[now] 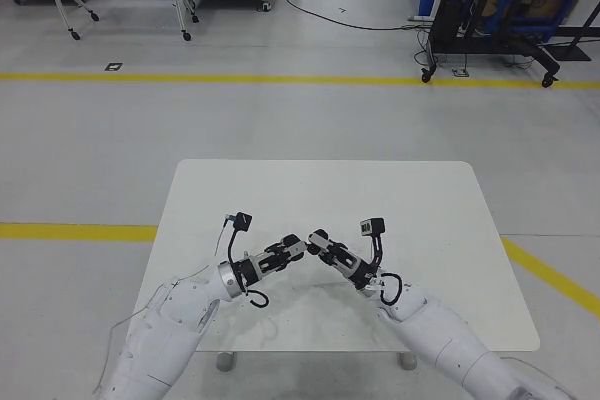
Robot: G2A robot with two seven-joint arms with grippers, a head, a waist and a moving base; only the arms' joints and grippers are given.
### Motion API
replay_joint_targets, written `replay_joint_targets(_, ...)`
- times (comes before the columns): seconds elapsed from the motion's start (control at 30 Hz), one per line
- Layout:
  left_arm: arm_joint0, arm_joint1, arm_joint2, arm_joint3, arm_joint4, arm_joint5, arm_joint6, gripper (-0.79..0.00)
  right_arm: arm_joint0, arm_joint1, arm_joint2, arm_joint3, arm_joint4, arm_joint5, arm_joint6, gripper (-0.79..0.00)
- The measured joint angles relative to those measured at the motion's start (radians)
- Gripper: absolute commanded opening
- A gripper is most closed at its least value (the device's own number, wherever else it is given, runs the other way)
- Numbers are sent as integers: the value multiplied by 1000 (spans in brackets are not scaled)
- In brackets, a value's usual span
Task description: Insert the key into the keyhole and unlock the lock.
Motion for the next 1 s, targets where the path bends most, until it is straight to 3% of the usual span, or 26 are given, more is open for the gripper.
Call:
replay_joint_targets(0.13, -2, 0, 3, 4, 10, 0, 10, -693, -2, -7, 9, 9, -9, 3, 2, -785)
replay_joint_targets(0.17, -2, 0, 4, 6, 10, 0, 11, -785, -3, -9, 11, 11, -13, 4, 3, -785)
replay_joint_targets(0.53, -8, 2, 8, 16, 21, -1, 20, -785, -13, -22, 38, 19, -27, 5, 21, -785)
replay_joint_targets(0.57, -8, 3, 8, 16, 22, -1, 22, -785, -15, -23, 41, 18, -26, 4, 23, -733)
replay_joint_targets(0.6, -9, 3, 8, 16, 23, -2, 23, -785, -17, -24, 44, 17, -25, 3, 26, 0)
replay_joint_targets(1.0, -8, 6, -7, 19, 22, -14, 43, -785, -20, -25, 50, 14, -18, 0, 27, 0)
